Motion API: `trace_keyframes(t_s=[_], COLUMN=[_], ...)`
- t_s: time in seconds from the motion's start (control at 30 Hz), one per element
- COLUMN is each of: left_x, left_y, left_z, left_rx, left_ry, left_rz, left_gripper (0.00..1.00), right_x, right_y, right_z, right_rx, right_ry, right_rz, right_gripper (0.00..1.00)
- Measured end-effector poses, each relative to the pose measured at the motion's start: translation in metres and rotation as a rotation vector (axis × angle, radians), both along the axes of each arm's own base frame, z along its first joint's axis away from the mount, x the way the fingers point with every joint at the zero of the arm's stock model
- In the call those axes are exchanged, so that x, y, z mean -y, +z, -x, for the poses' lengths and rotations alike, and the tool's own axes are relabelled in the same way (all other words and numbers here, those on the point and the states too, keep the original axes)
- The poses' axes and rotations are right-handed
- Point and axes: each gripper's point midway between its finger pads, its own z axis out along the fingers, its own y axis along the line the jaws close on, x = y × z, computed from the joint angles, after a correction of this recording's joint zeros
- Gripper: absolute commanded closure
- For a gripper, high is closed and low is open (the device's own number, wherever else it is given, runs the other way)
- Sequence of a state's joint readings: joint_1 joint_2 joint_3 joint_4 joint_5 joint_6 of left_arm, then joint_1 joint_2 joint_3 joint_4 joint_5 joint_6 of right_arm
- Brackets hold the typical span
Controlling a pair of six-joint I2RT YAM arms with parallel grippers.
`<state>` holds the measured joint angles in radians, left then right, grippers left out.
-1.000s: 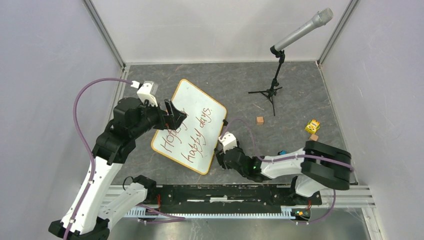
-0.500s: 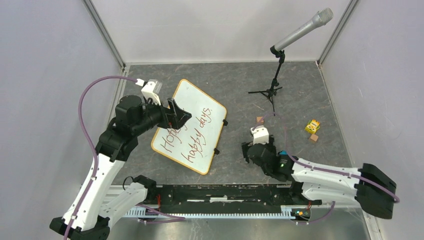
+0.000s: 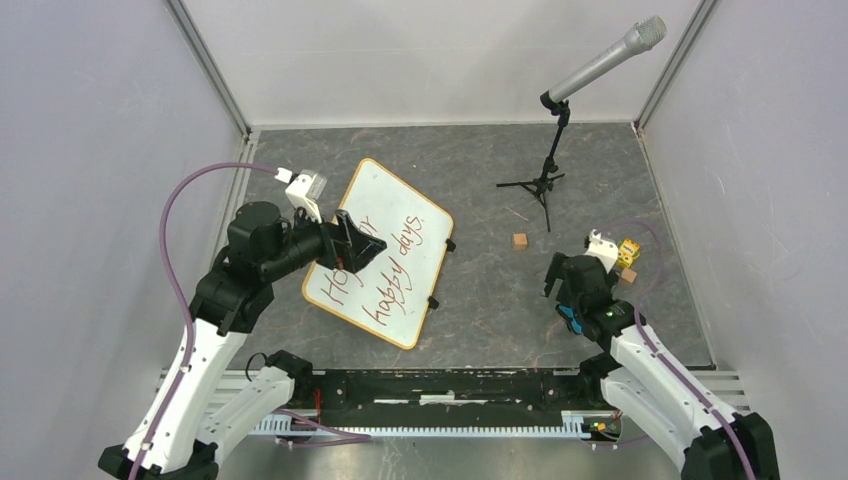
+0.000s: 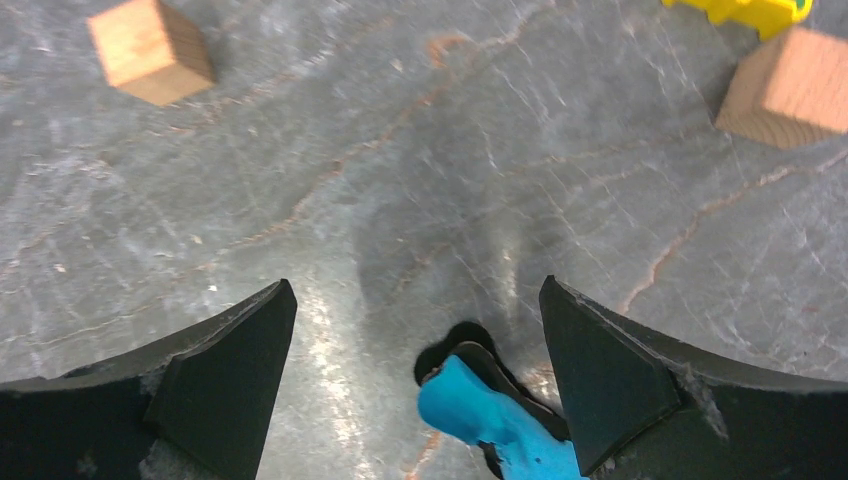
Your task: Erase the whiteboard
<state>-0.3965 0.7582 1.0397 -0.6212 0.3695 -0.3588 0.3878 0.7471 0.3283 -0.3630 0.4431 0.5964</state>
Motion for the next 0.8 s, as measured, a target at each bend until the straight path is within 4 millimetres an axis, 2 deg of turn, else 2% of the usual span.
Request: trace_keyframes(t_s=[0.1, 0.3, 0.47, 0.6, 0.7, 0.8], left_x=[0.001, 0.001, 0.002, 0.002, 0.003, 0.003], left_y=[0.001, 0.007, 0.006, 0.001, -0.002, -0.003], left_z=[0.005, 0.013, 0.016, 0.016, 0.016, 0.016], left_rx=[0.006, 0.029, 0.031, 0.020, 0.008, 0.006], left_ry=[-0.017, -0.036, -0.049, -0.049, -0.047, -0.045], left_rz=[0.009, 0.026, 0.032, 0.030, 0.031, 0.033], left_gripper=[0.00, 0.00, 0.00, 0.00, 0.00, 0.00], right_x=[0.010, 0.007, -0.008, -0.018, -0.035, -0.058], right_y=[-0.011, -0.024, -0.032, -0.030, -0.028, -0.026], right_z=[0.008, 0.028, 0.039, 0.036, 0.032, 0.036], right_rx=[-0.053, -0.118, -0.140, -0.116, -0.090, -0.087], right_ry=[-0.038, -0.034, 0.033, 0.087, 0.158, 0.261], right_rz=[-0.025, -0.084, -0.153, -0.193, -0.247, -0.273], right_gripper=[0.02, 0.02, 0.07, 0.04, 0.04, 0.06])
